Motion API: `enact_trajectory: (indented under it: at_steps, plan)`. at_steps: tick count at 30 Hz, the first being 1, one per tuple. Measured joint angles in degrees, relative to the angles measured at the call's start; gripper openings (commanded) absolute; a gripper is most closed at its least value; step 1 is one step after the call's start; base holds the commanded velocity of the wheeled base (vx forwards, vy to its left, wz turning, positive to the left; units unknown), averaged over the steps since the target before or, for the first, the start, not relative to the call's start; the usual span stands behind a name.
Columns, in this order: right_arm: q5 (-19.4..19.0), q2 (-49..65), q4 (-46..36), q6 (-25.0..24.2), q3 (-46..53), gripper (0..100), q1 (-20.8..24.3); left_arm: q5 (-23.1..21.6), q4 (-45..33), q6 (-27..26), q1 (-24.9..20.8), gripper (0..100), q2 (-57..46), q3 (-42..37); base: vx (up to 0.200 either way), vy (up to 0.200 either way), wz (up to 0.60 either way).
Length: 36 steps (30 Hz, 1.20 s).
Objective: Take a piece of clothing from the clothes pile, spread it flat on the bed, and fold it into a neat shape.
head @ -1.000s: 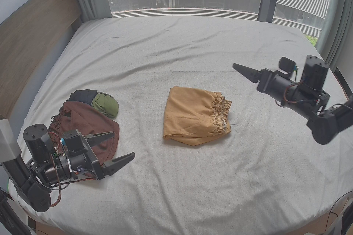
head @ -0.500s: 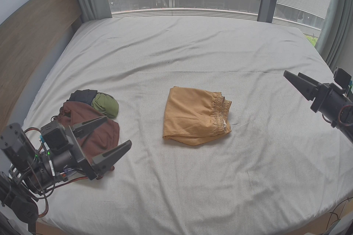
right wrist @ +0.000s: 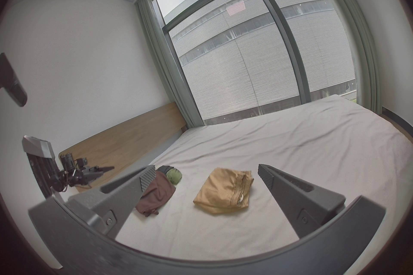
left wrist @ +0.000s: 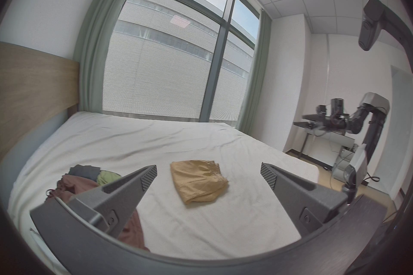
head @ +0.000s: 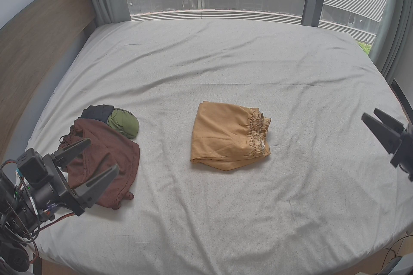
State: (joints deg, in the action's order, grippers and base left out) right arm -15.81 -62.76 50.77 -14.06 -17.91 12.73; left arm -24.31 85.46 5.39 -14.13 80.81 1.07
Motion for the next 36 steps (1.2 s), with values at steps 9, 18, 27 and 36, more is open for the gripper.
enact_trajectory:
  at_steps: [9,18,27,36]
  plan:
    - [0.0,11.1,-2.8,0.0,9.3,100,0.0,-0.3,-13.3,-0.3,5.2,100,-8.6,-0.1,0.000,0.000,0.00]
    - [0.0,19.5,-9.7,0.0,11.4,100,-1.5,-0.4,-38.0,-0.2,5.6,100,-23.8,-0.1,0.000,0.000,0.00]
    - [-0.3,32.1,-23.5,0.1,11.9,100,-4.0,-1.9,-61.1,0.6,5.4,100,-44.4,-0.1,0.000,0.000,0.00]
    - [-1.1,44.5,-35.9,0.1,11.7,100,-6.4,-3.6,-76.8,5.7,4.4,100,-63.1,-0.1,0.000,0.000,0.00]
